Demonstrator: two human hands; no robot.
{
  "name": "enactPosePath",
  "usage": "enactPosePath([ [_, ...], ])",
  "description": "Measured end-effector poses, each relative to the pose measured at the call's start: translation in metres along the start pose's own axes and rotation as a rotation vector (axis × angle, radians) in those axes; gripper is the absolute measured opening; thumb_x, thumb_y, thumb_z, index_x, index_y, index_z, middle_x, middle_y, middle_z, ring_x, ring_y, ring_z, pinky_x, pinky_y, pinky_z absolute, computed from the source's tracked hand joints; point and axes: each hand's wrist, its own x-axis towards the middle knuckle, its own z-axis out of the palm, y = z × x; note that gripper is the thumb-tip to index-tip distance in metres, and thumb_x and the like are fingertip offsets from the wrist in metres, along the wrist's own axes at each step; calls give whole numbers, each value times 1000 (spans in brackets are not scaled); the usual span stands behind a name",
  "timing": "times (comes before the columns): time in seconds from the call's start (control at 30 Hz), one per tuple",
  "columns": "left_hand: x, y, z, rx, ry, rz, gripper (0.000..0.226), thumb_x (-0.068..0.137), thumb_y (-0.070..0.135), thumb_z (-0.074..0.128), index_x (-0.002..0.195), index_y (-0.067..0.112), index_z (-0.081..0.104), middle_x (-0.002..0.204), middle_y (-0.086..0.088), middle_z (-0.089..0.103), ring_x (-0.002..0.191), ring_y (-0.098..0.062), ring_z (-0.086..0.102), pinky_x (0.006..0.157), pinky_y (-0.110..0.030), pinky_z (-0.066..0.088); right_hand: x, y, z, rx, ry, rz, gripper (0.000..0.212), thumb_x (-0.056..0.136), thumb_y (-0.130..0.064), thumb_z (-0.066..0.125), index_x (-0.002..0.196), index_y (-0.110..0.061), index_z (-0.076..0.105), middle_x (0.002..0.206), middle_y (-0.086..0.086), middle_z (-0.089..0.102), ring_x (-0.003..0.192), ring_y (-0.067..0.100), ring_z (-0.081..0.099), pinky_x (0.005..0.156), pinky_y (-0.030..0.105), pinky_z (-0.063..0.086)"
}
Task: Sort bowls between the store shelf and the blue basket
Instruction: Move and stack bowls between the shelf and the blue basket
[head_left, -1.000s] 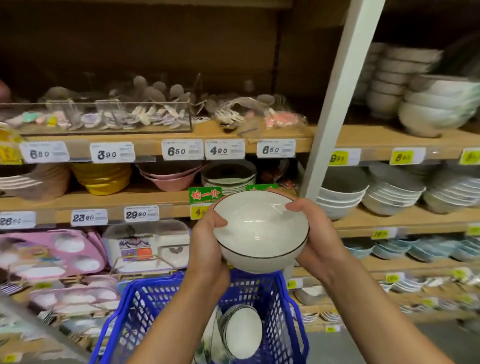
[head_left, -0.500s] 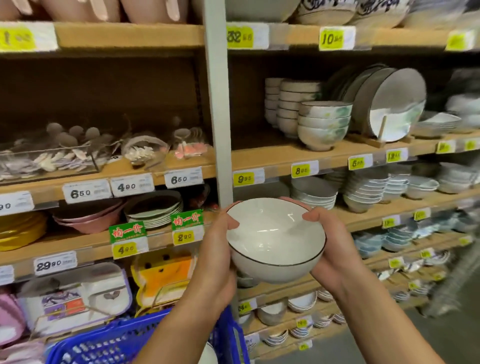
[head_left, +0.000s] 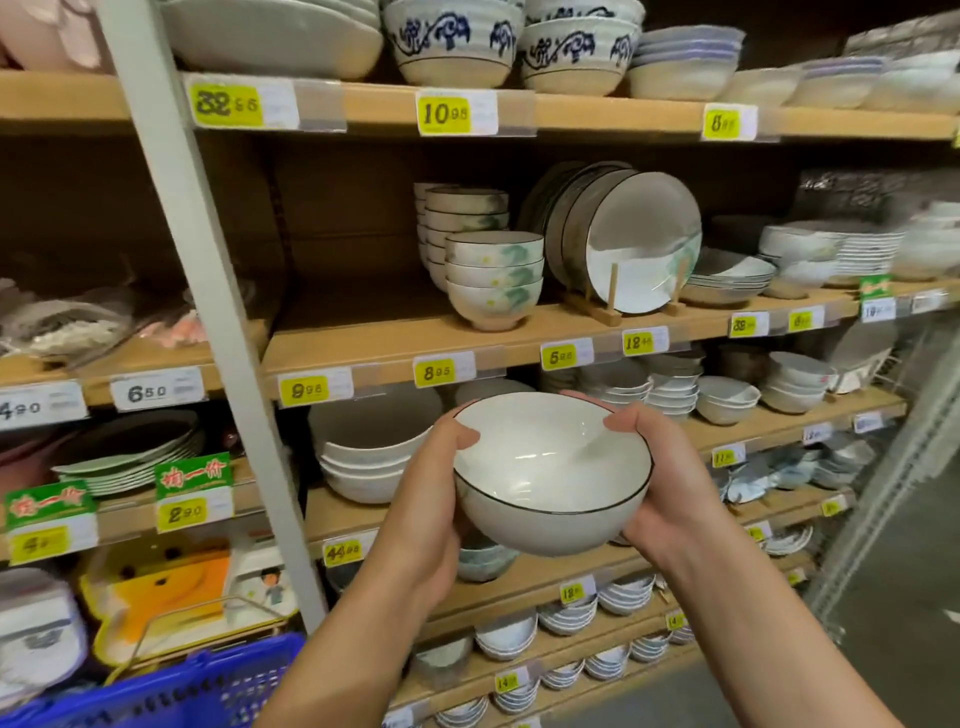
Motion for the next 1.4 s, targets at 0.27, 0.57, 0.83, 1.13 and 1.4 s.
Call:
enactPosePath([
  [0.27, 28, -6, 40, 46, 3, 12, 25, 88, 27, 49, 103, 25, 69, 97, 1, 76, 101, -24, 65, 78, -39, 53, 21, -34, -32, 49, 44, -23, 37, 83, -13, 38, 101, -9, 70, 90, 13, 75, 67, 28, 72, 55, 34, 58],
  [0.57, 75, -6, 66, 13, -46, 170, 27, 74, 38, 51, 95, 39, 69, 104, 9, 72, 104, -16, 64, 84, -40, 53, 65, -63, -35, 59, 140, -61, 42, 86, -15, 38, 116, -7, 66, 112, 18, 71, 94, 36, 66, 74, 37, 57],
  [0.83, 123, 9, 77, 22, -132, 340, 63, 67, 46, 61, 129, 41, 50, 114, 18, 65, 109, -4, 60, 98, -35, 48, 114, -89, -21, 88, 186, -167, 39, 85, -13, 41, 111, -9, 69, 105, 15, 73, 94, 34, 67, 60, 35, 60],
  [1.13, 149, 11, 77, 82, -72, 415, 79, 56, 56, 63, 132, 48, 41, 110, 26, 62, 102, 5, 60, 91, -30, 52, 157, -92, -21, 40, 88, -126, 39, 85, -14, 40, 111, -8, 68, 105, 17, 73, 102, 38, 66, 81, 43, 58],
  [1.4, 159, 23, 75, 106, 157, 437, 53, 64, 47, 52, 116, 45, 56, 110, 11, 66, 108, -17, 60, 84, -38, 55, 179, -95, -15, -50, -138, -27, 41, 79, -11, 45, 111, -15, 70, 106, 10, 74, 103, 32, 66, 85, 43, 55],
])
